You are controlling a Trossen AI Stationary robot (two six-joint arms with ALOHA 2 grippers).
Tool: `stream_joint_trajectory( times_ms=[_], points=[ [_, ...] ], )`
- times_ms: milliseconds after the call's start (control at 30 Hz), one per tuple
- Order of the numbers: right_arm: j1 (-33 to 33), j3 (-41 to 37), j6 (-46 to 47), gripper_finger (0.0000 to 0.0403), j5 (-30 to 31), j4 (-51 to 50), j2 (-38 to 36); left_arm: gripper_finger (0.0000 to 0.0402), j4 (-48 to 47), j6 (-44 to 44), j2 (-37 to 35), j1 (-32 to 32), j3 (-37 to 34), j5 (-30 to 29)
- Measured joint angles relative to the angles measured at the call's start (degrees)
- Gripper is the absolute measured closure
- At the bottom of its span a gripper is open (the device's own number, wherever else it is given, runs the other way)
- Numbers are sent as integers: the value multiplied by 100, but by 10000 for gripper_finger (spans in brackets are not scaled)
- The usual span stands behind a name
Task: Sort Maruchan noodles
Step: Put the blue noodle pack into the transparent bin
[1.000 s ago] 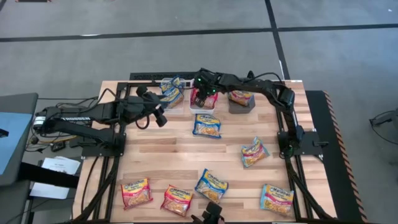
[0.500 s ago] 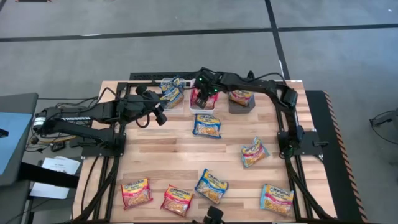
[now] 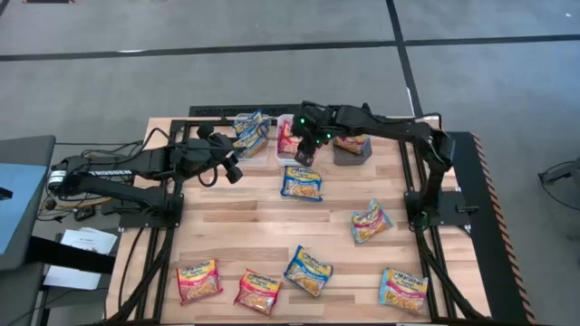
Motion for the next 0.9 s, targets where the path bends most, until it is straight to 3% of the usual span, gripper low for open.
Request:
stream_joint_trajectory(
  times_ms=[367,700,900],
  points=[
    [626,-300,155,223,0,-1833,-47,258,-358,-138,-440,-90,210,10],
    [1259,-1791,992,223,2,-1875,-554,258,-874,-644,-944,-87,339,29],
    [1762,-2609,2032,223,-130,-1789,-1220,258,-1038,-910,-1057,-87,339,27]
  ],
)
